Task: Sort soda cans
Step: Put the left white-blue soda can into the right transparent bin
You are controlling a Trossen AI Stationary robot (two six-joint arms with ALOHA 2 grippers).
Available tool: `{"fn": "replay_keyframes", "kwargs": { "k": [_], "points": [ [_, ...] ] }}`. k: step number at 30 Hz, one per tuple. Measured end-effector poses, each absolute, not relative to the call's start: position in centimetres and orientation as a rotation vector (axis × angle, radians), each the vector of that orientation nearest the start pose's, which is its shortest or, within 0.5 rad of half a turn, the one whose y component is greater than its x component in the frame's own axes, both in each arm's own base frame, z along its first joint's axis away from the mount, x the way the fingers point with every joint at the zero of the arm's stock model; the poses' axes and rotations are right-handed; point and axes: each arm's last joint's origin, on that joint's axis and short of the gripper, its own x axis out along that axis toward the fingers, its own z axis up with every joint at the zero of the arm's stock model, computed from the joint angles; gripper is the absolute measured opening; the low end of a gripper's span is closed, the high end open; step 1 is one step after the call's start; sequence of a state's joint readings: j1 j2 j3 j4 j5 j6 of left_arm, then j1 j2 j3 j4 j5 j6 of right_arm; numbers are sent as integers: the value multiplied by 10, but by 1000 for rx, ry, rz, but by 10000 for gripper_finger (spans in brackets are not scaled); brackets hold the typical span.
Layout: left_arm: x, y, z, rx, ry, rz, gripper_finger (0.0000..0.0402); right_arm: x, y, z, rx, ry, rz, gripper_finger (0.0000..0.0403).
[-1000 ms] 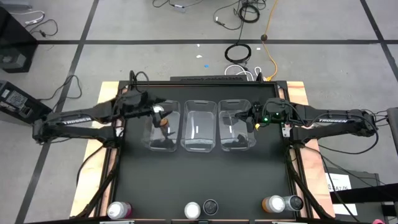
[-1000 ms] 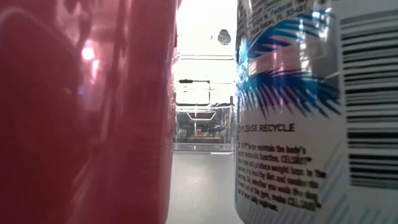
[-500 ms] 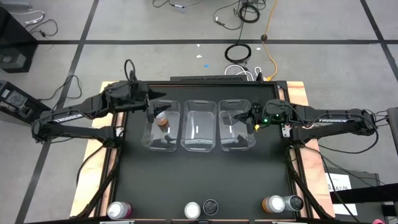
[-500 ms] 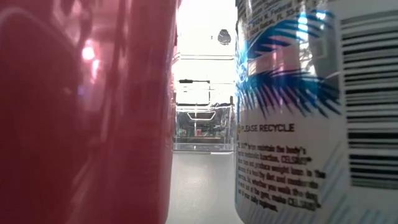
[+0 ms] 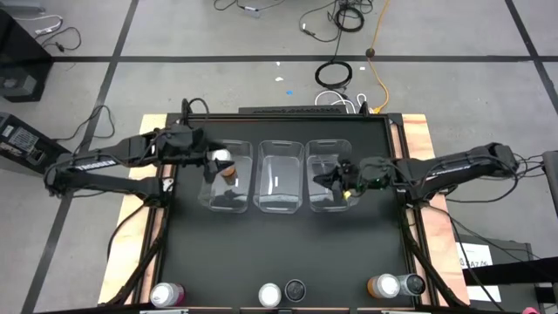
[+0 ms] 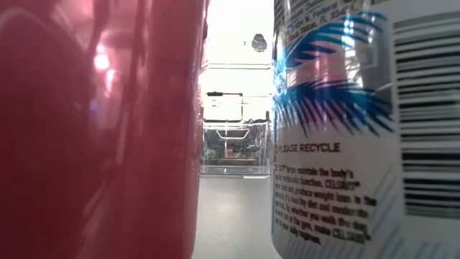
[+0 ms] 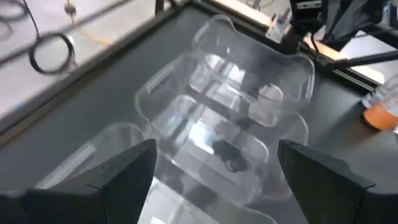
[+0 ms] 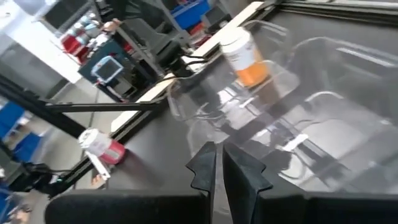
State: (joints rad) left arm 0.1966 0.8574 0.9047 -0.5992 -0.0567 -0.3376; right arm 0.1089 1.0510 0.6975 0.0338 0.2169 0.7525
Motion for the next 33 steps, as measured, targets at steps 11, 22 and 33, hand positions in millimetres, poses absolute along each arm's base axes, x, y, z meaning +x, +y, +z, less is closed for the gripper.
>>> {"fn": "replay_keyframes", "kwargs": {
  "k": [11, 22, 33],
  "points": [
    [162, -8, 311, -588, 608, 416, 345, 254, 56, 280, 623, 297, -76, 20],
    [181, -75, 284, -758, 689, 462, 345, 281, 105, 330, 427, 566, -2, 20],
    [187, -135, 250, -865, 805, 464, 345, 319, 149, 355, 271, 697, 63, 20]
  ]
}}
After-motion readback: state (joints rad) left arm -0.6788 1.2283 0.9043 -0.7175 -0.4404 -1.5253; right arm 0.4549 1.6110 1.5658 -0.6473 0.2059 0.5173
